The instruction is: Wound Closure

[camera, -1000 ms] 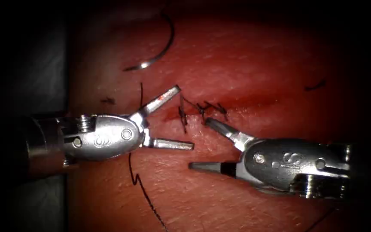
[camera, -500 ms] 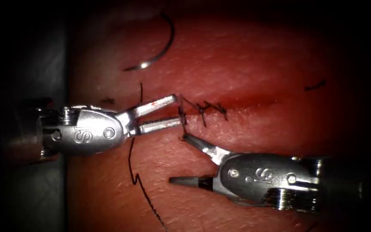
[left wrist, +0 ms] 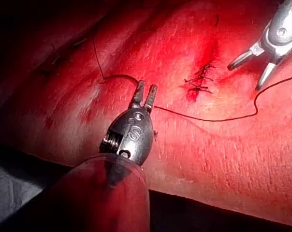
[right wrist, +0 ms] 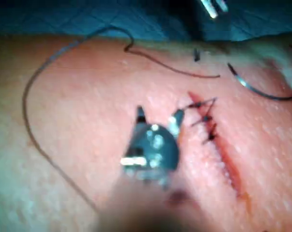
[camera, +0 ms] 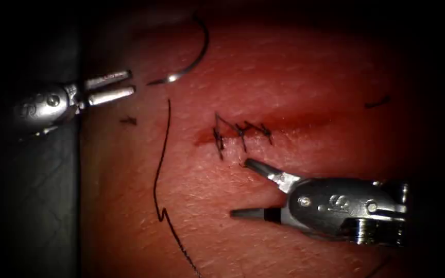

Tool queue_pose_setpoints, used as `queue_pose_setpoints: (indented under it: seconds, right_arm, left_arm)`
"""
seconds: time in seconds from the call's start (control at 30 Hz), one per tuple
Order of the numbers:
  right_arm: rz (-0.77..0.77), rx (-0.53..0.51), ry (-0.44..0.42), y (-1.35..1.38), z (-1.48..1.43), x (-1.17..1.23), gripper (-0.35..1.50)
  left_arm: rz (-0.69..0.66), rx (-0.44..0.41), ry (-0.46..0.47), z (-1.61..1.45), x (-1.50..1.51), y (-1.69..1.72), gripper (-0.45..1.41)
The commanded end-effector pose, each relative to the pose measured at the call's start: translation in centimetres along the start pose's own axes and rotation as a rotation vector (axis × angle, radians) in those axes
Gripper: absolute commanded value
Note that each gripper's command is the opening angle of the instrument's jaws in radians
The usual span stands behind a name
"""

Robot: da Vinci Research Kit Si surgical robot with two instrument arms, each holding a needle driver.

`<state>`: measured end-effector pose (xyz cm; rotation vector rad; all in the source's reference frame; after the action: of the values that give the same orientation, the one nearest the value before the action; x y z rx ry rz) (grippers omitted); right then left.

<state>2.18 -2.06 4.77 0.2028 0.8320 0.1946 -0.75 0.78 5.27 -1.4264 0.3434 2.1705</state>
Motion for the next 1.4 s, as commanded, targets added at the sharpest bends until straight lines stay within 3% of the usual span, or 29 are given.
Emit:
queue_pose_setpoints:
  seconds: [0.03,0.1,0.2,0.27,0.33,0.37,0.57,0.6,0.83,1.03,1.3,1.33,1.4]
  right_arm:
    - [0.004,0.0,0.002,-0.08,0.05,-0.02,1.3]
    - [0.005,0.0,0.005,-0.07,0.02,-0.01,1.3]
    - [0.006,-0.001,0.004,-0.07,0.0,0.01,1.3]
    - [0.005,-0.001,0.007,-0.08,-0.02,0.0,1.3]
    - [0.004,0.0,0.007,-0.08,-0.03,-0.01,1.3]
    - [0.038,-0.007,-0.004,-0.06,-0.11,-0.06,1.25]
    - [0.097,-0.06,-0.039,-0.02,-0.4,-0.27,0.93]
    - [0.113,-0.137,-0.068,0.03,-0.46,-0.28,1.18]
    - [0.155,-0.163,-0.056,0.14,-0.54,-0.25,1.21]
    - [0.156,-0.164,-0.056,0.13,-0.54,-0.23,1.23]
    - [0.157,-0.165,-0.053,0.09,-0.57,-0.19,1.21]
    - [0.159,-0.165,-0.051,0.09,-0.59,-0.17,1.2]
    - [0.161,-0.163,-0.052,0.1,-0.61,-0.15,1.16]
  left_arm:
    - [0.001,0.024,-0.02,0.1,-0.09,-0.01,-0.06]
    - [-0.067,0.037,-0.033,0.17,-0.15,-0.08,0.1]
    - [-0.177,0.01,-0.138,0.42,-0.19,-0.17,0.69]
    - [-0.198,-0.005,-0.181,0.52,-0.19,-0.17,0.83]
    - [-0.218,-0.015,-0.202,0.58,-0.19,-0.16,0.86]
    - [-0.259,-0.049,-0.226,0.73,-0.17,-0.16,0.88]
    - [-0.282,-0.076,-0.279,1.01,-0.31,-0.24,0.91]
    - [-0.297,-0.083,-0.3,1.05,-0.37,-0.25,0.93]
    - [-0.346,-0.101,-0.362,1.11,-0.62,-0.19,0.93]
    - [-0.41,-0.195,-0.395,1.12,-0.72,-0.08,0.88]
    - [-0.405,-0.224,-0.372,1.22,-0.86,-0.05,0.11]
    - [-0.404,-0.236,-0.365,1.24,-0.91,-0.06,-0.1]
    - [-0.398,-0.246,-0.365,1.24,-0.96,-0.06,-0.23]
